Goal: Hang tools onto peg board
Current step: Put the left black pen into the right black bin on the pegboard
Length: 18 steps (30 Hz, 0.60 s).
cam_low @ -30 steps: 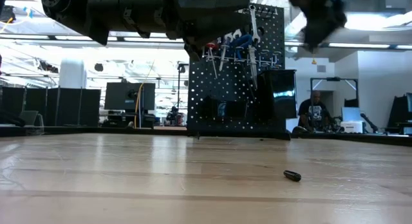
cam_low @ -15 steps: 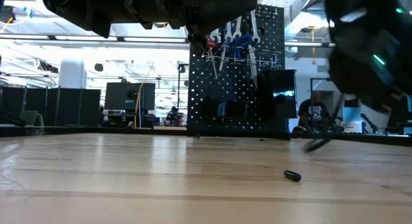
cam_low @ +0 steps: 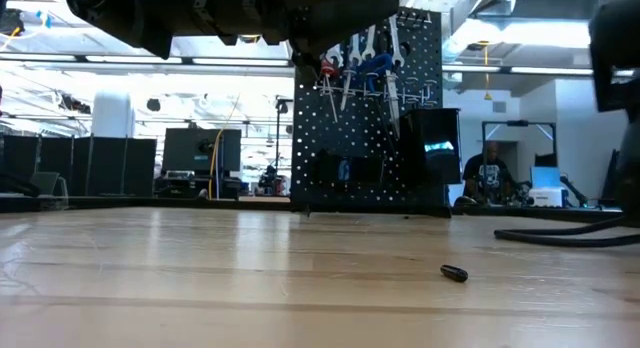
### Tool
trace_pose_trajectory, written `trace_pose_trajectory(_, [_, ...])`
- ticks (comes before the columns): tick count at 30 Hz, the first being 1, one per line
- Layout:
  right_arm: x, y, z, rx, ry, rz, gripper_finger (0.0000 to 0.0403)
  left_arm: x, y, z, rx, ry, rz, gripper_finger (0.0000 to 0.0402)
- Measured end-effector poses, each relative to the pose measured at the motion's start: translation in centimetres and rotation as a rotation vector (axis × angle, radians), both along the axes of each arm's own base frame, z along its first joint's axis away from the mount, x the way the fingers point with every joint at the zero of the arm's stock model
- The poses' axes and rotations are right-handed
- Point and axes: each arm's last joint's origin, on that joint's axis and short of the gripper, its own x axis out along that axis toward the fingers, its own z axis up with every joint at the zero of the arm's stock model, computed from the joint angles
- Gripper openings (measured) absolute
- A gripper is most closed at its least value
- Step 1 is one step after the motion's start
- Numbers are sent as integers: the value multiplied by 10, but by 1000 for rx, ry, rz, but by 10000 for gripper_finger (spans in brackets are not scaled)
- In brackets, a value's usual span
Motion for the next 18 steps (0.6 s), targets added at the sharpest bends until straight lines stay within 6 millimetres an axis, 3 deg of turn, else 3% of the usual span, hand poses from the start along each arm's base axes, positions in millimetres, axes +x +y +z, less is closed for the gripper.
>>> trace_pose_trajectory(5, [3, 8, 4, 22, -51, 12, 11, 0, 0, 0, 0, 0, 0, 134])
trace_pose_trajectory(11, [22, 20, 17, 110, -197, 18, 10, 0, 0, 0, 0, 0, 0, 134])
trace_pose_trajectory(18, [54, 35, 55, 85, -508, 80, 10, 0, 0, 0, 0, 0, 0, 134])
